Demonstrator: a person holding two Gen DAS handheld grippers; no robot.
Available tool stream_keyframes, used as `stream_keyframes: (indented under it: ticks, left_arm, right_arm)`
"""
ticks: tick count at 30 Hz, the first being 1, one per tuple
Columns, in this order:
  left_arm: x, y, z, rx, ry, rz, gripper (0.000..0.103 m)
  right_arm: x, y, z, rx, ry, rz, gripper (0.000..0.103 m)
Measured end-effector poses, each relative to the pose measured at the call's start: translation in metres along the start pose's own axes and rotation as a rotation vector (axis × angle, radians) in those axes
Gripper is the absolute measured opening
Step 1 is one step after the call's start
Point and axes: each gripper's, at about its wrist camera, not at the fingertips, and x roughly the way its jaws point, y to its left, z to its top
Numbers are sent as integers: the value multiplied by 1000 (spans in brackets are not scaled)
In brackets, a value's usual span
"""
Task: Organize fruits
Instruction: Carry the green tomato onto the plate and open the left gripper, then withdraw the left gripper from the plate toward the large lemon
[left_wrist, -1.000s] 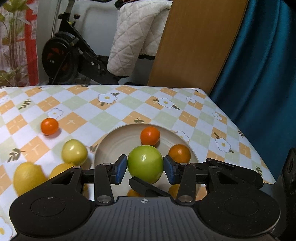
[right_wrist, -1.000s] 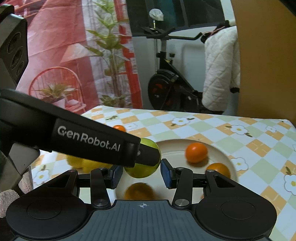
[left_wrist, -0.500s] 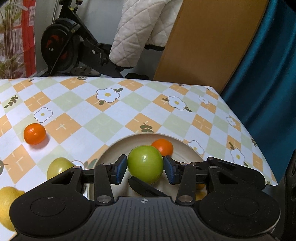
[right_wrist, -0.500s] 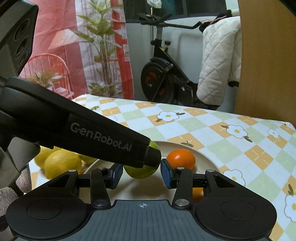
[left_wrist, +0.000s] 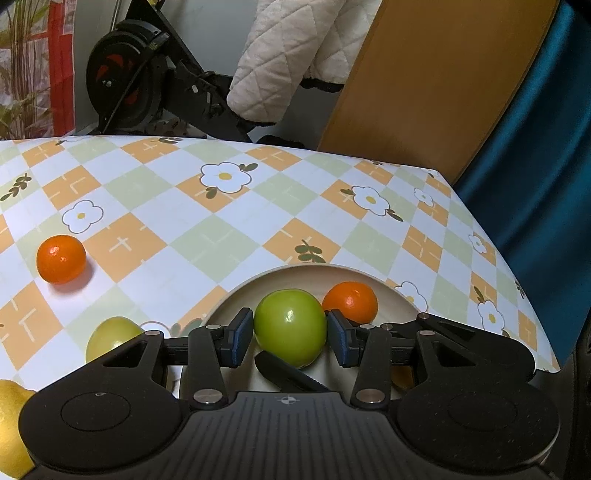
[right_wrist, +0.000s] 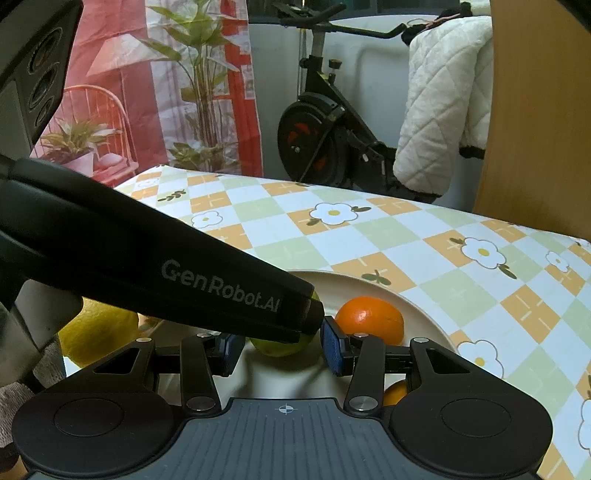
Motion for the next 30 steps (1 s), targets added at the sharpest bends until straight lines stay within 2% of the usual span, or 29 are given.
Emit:
stream_keyframes:
  ticks: [9,19,30]
  left_arm:
    - [-10,-4,-2,18,-19,6,47]
    - [-51,1,-7,30,-87,19,48]
    - [-113,43,-18,-10,-166,95,48]
  right_arm:
    - [-8,0,0,9,4,-19,41]
    - [-38,3,-6,62,-24,-28,42]
    - [-61,27,-8,69,-52,1,42]
